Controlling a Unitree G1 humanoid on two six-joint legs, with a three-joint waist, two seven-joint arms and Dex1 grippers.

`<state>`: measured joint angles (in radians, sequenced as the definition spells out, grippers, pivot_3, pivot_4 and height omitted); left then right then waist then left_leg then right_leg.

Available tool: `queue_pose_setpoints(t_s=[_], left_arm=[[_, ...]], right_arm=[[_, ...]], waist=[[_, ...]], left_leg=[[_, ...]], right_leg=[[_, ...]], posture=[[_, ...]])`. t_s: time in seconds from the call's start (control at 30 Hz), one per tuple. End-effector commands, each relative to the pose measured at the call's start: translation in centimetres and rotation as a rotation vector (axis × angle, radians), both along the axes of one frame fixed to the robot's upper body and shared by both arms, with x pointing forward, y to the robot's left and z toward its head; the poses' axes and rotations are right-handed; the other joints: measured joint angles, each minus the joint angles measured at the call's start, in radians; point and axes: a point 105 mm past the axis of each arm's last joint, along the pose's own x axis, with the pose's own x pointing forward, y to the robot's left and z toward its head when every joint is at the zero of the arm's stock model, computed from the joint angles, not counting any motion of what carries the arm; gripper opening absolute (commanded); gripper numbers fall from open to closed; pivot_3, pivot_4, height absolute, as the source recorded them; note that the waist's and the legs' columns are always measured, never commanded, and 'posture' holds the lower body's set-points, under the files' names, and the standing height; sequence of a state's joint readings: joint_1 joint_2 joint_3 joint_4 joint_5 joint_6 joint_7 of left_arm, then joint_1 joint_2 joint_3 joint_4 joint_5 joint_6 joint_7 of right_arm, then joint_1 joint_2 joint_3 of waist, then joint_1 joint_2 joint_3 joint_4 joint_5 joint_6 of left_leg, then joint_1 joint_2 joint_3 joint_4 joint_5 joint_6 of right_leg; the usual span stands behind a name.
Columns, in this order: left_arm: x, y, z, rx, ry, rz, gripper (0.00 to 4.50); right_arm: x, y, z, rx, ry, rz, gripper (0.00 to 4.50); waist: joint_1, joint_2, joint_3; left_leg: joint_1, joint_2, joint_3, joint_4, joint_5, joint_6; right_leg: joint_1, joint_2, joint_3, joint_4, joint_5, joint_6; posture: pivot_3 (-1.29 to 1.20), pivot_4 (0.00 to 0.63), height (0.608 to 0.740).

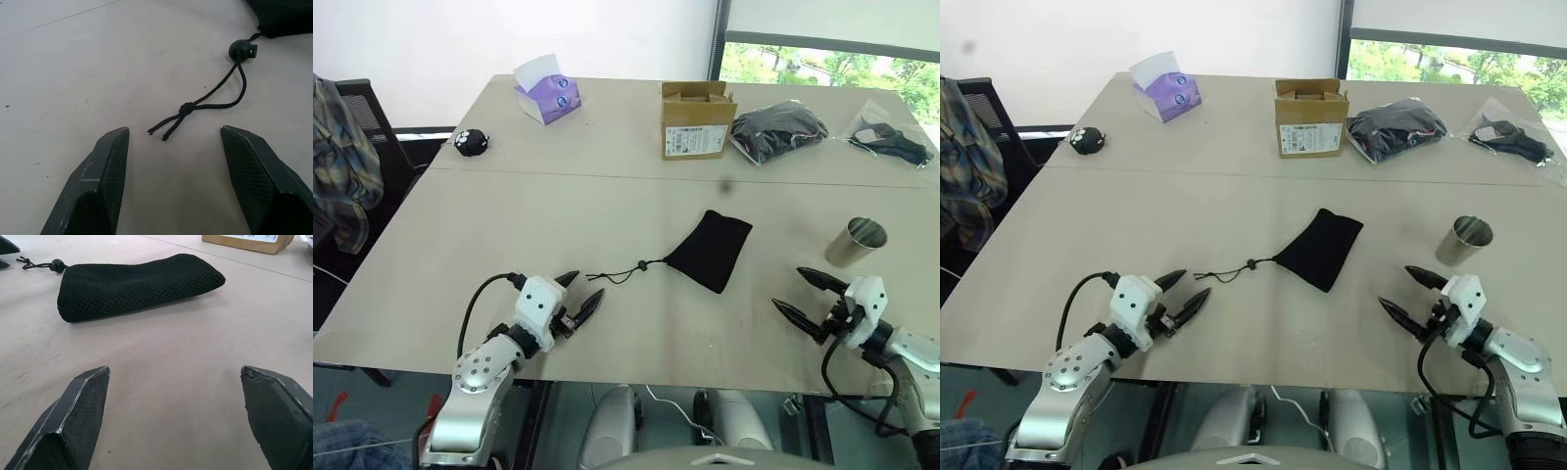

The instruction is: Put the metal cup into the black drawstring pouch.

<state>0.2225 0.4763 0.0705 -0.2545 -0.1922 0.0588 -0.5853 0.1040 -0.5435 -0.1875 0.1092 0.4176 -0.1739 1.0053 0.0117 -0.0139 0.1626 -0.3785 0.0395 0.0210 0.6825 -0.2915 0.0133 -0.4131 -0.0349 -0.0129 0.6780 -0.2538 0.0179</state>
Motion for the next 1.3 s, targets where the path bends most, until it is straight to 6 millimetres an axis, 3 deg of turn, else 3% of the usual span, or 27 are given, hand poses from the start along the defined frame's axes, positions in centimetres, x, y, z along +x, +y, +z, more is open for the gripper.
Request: queue_pose_setpoints(t_s=[0.03,0.3,0.53,0.67,0.77,0.97,1.07,1.3], left_arm=[[-0.4,0.0,0.1,0.005,0.006,-0.014,3.08],[-0.1,-0.6,0.8,0.025,-0.009,-0.074,3.08],[0.4,-3.1,3.0,0.166,-0.052,-0.381,3.08],[1.0,-4.6,4.6,0.141,-0.033,-0.557,3.08],[2.5,-6.0,5.4,0.166,-0.058,-0.651,3.08],[6.1,-8.6,4.0,0.341,-0.109,-0.777,3.08],[7.3,-9.7,4.2,0.331,-0.131,-0.784,3.08],[8.2,-10.6,4.1,0.293,-0.157,-0.764,3.08]], right_arm=[[0.1,-0.5,1.1,-0.003,-0.042,-0.007,4.33],[-0.4,0.3,1.1,-0.033,-0.056,0.031,4.33],[-2.6,1.9,1.8,0.003,-0.087,0.102,4.33],[-4.0,2.9,1.6,0.022,-0.044,0.135,4.33],[-4.6,3.7,1.2,-0.010,-0.032,0.162,4.33],[-4.2,4.9,1.8,0.006,-0.061,0.139,4.33],[-4.0,5.1,2.0,0.010,-0.064,0.134,4.33],[-4.0,5.1,2.1,0.009,-0.069,0.110,4.33]], waist=[[0.000,0.000,0.000],[0.000,0.000,0.000],[0.002,0.000,0.000],[0.003,0.000,0.000],[0.002,0.000,0.000],[0.003,0.000,0.000],[-0.001,-0.001,0.001],[0.001,-0.001,0.001]], left_leg=[[0.000,0.000,0.000,0.000,0.000,0.000],[0.000,0.000,0.000,0.000,0.000,0.000],[-0.001,0.000,-0.001,0.000,0.000,0.000],[-0.001,0.000,-0.001,0.000,0.000,0.000],[0.000,-0.001,0.000,0.001,0.000,0.000],[-0.001,-0.001,0.002,0.002,0.000,0.000],[-0.002,-0.001,0.002,0.002,0.000,0.000],[-0.002,-0.001,0.001,0.002,0.000,0.001]], right_leg=[[0.000,0.000,0.000,0.000,0.000,0.000],[0.000,0.000,0.000,0.000,0.000,0.000],[0.000,0.000,-0.001,0.000,0.000,0.000],[0.000,0.000,-0.001,0.000,0.000,0.000],[0.000,0.000,-0.001,0.000,0.000,0.000],[0.000,0.003,-0.003,0.000,0.000,0.000],[0.000,0.004,-0.001,0.000,0.000,0.000],[0.000,0.003,-0.002,0.000,0.000,0.000]], posture=[[0.00,0.150,0.715],[0.00,0.150,0.715],[0.00,0.150,0.715],[0.00,0.150,0.715],[0.00,0.150,0.715],[0.00,0.150,0.715],[0.00,0.150,0.715],[0.00,0.150,0.715]])
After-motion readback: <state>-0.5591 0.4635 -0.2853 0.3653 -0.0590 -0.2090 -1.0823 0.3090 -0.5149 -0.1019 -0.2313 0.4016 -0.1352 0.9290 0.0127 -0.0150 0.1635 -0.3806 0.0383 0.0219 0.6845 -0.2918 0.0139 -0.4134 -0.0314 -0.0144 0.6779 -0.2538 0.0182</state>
